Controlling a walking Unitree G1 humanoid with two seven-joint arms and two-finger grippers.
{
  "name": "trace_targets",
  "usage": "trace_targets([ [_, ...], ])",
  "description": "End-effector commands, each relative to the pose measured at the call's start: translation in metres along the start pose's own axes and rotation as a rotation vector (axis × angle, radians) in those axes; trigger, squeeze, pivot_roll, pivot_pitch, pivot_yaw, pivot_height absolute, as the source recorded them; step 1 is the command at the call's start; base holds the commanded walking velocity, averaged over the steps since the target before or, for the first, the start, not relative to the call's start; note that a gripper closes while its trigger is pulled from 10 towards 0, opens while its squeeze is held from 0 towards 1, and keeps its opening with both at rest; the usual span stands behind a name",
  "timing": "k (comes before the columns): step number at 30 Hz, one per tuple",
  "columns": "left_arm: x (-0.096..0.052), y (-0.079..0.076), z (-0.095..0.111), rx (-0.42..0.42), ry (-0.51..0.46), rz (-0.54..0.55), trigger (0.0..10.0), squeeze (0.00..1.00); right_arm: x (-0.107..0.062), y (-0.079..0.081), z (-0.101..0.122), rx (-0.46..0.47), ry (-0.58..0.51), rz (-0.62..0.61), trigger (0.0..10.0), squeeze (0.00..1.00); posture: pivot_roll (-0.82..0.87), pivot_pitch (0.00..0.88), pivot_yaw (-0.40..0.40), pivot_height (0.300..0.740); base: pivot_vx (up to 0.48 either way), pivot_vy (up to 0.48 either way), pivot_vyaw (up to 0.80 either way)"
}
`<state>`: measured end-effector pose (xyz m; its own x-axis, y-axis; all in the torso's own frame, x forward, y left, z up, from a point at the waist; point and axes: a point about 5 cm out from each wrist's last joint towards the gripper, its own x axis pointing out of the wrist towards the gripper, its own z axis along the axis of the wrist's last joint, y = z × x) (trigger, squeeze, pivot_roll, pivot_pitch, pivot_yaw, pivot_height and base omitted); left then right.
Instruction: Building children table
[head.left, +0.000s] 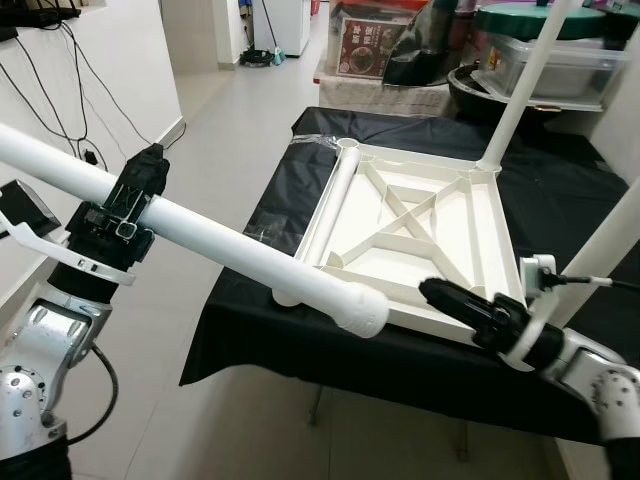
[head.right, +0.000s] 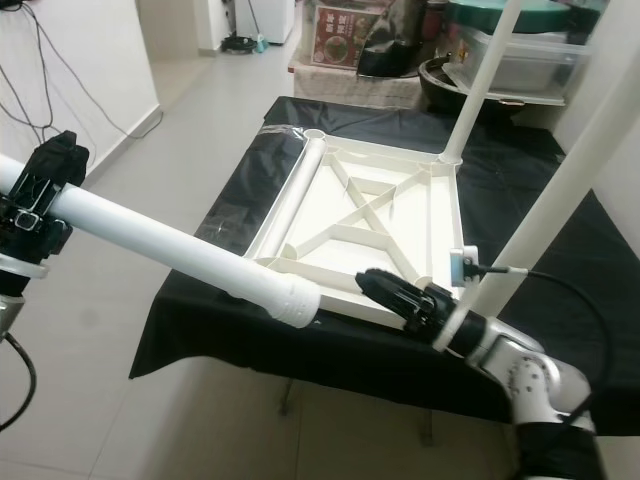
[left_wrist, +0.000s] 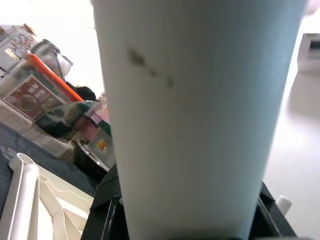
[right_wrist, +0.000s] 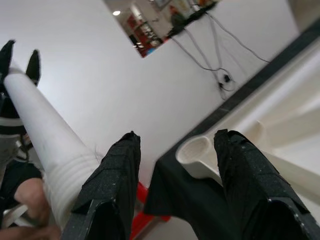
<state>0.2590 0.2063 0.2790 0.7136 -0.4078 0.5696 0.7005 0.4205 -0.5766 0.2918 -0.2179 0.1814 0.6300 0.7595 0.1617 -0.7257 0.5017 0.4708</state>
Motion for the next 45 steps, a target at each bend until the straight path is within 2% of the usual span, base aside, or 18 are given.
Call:
trace_targets([
  [1, 0.001, -0.002, -0.001, 0.041, 0.024, 0.01, 10.0, 0.0, 0.006, 0.005, 0.007, -0.04, -0.035, -0.002, 10.0, 0.0, 0.11, 0.062, -0.036, 0.74, 0.0, 0.0, 0.0],
  [2, 0.005, -0.002, -0.009, 0.075, 0.059, 0.028, 10.0, 0.0, 0.018, 0.012, 0.007, -0.072, -0.049, 0.008, 10.0, 0.0, 0.11, 0.054, -0.031, 0.74, 0.0, 0.0, 0.0],
  [5, 0.009, -0.004, -0.03, 0.127, 0.138, 0.04, 10.0, 0.0, 0.034, 0.024, -0.001, -0.112, -0.036, 0.037, 10.0, 0.0, 0.1, 0.047, -0.029, 0.74, 0.0, 0.0, 0.0],
  [11, 0.009, -0.007, -0.048, 0.151, 0.213, 0.016, 10.0, 0.0, 0.043, 0.03, -0.009, -0.138, -0.029, 0.042, 10.0, 0.0, 0.1, 0.038, -0.026, 0.74, 0.0, 0.0, 0.0],
  [15, 0.008, -0.008, -0.057, 0.191, 0.255, 0.013, 10.0, 0.0, 0.046, 0.031, -0.012, -0.131, -0.037, 0.029, 10.0, 0.0, 0.1, 0.037, -0.024, 0.74, 0.0, 0.0, 0.0],
  [16, 0.006, -0.009, -0.067, 0.235, 0.289, 0.021, 10.0, 0.0, 0.049, 0.033, -0.019, -0.14, -0.038, -0.001, 10.0, 0.0, 0.1, 0.031, -0.024, 0.74, 0.0, 0.0, 0.0],
  [22, 0.004, -0.007, -0.087, 0.294, 0.344, 0.033, 10.0, 0.0, 0.054, 0.042, -0.027, -0.135, -0.049, -0.006, 10.0, 0.0, 0.1, 0.023, -0.024, 0.74, 0.0, 0.0, -0.09],
  [30, 0.005, -0.008, -0.086, 0.285, 0.358, 0.008, 10.0, 0.0, 0.055, 0.045, -0.025, -0.134, -0.039, 0.029, 10.0, 0.0, 0.1, 0.02, -0.023, 0.74, 0.0, 0.0, -0.77],
  [37, 0.011, -0.004, -0.076, 0.302, 0.397, -0.088, 10.0, 0.0, 0.051, 0.046, -0.015, -0.188, 0.049, 0.117, 10.0, 0.0, 0.1, 0.019, -0.023, 0.74, 0.0, 0.0, -0.73],
  [45, 0.015, -0.004, -0.075, 0.321, 0.401, -0.119, 10.0, 0.0, 0.052, 0.051, -0.013, -0.184, 0.065, 0.16, 10.0, 0.0, 0.1, 0.023, -0.024, 0.74, 0.0, 0.0, -0.71],
])
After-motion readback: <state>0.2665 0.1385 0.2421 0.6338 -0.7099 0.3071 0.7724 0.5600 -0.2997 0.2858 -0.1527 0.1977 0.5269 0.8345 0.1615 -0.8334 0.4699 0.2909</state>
